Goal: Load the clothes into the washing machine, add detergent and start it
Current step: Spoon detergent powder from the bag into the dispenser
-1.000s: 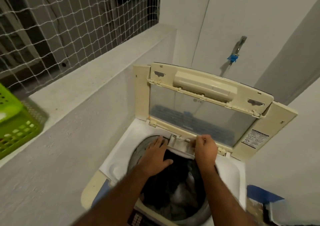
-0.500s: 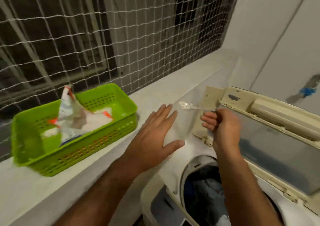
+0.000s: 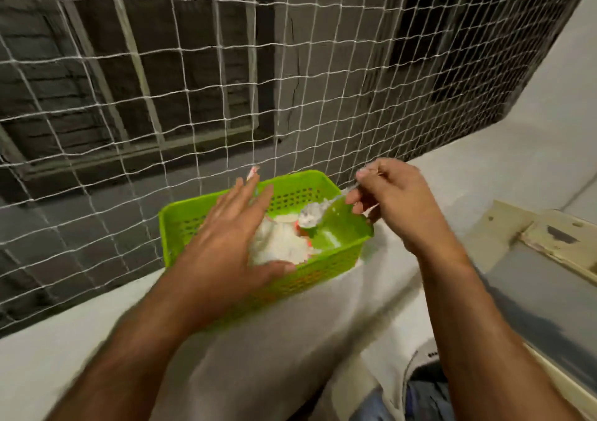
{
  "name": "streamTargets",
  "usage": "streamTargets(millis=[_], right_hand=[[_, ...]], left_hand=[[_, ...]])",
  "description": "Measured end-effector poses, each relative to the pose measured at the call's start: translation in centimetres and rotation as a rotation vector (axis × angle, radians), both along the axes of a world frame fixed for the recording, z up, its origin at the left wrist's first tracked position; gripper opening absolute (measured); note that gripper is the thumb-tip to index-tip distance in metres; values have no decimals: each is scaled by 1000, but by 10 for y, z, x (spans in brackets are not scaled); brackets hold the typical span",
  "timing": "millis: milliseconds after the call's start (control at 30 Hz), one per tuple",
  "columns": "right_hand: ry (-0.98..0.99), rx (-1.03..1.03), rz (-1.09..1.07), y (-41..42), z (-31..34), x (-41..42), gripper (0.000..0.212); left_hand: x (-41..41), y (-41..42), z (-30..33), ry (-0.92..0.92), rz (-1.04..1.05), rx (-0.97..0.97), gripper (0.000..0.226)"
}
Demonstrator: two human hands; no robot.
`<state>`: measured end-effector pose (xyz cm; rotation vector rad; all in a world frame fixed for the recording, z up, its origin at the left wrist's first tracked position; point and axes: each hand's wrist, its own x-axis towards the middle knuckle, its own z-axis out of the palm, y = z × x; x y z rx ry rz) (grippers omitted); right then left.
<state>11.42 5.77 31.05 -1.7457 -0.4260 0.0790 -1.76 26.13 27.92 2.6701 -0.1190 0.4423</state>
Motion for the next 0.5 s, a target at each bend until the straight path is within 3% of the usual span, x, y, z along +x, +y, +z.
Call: streamTargets(millis=[200, 500], right_hand=[[-235, -463, 76, 36, -12, 22, 28], [-256, -736, 128, 56, -15, 23, 29]], left_hand=[[-4, 11, -10, 29, -26, -23, 108], [-6, 10, -20, 18, -36, -84, 94]])
